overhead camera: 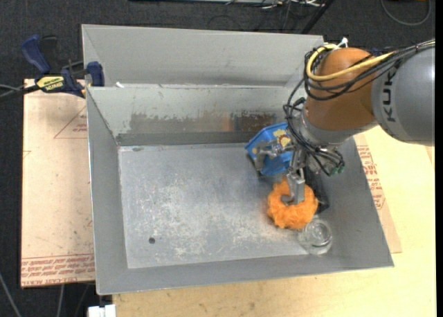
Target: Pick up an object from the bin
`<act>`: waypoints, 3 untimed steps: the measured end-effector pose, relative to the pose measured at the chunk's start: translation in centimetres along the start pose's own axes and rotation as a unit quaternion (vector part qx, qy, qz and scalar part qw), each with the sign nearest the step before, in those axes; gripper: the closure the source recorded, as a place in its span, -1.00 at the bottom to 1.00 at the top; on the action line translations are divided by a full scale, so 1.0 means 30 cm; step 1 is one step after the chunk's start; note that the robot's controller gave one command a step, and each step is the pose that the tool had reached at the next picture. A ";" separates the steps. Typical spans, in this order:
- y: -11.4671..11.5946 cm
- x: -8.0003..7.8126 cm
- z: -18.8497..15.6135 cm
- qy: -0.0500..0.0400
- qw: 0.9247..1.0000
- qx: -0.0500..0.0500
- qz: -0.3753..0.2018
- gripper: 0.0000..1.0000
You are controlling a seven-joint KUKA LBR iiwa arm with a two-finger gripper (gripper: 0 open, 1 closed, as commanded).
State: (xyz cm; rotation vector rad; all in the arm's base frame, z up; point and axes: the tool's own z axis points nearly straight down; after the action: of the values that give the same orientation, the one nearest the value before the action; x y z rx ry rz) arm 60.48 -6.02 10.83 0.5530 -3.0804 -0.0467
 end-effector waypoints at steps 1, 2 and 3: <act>-0.025 0.010 -0.005 0.000 1.000 -0.003 -0.001 -1.00; -0.048 0.017 0.108 -0.006 0.978 -0.005 -0.209 1.00; -0.048 0.017 0.108 -0.006 0.978 -0.005 -0.209 1.00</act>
Offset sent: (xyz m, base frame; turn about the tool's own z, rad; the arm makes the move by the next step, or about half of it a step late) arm -0.0040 -0.0241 -0.0383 -0.4236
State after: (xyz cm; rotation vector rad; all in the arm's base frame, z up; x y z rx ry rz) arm 60.46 -7.46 7.55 1.1916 -2.9118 -0.0700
